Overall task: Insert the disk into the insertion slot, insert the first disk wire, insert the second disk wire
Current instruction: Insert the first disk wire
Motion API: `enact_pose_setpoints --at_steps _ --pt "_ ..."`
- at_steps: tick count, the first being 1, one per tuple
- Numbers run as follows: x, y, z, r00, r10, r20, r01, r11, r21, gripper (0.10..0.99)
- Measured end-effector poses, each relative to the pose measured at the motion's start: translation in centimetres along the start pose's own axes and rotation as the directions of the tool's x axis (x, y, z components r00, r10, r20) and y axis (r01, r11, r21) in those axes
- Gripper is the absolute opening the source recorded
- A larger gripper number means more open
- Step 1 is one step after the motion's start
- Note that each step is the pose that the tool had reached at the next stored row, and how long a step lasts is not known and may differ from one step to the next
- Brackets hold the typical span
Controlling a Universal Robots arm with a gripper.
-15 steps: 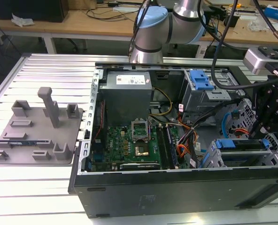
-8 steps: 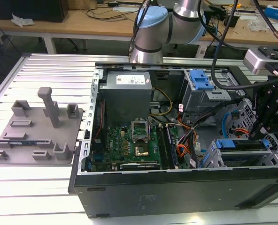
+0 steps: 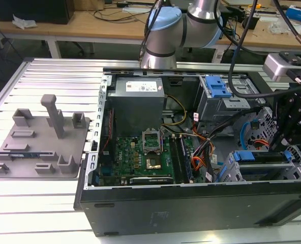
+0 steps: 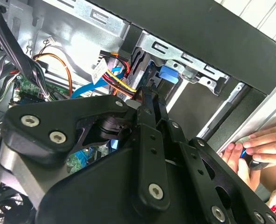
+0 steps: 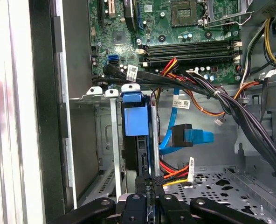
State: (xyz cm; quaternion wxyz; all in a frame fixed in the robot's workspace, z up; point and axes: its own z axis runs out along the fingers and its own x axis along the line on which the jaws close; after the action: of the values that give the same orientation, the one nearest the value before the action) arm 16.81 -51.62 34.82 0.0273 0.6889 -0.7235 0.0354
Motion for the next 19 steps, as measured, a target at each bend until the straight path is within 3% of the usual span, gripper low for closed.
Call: enact_pose_setpoints --at_steps 19 --pt "0.0 0.01 0.69 1.0 0.0 -0.0001 0.0 1.0 0.0 0.169"
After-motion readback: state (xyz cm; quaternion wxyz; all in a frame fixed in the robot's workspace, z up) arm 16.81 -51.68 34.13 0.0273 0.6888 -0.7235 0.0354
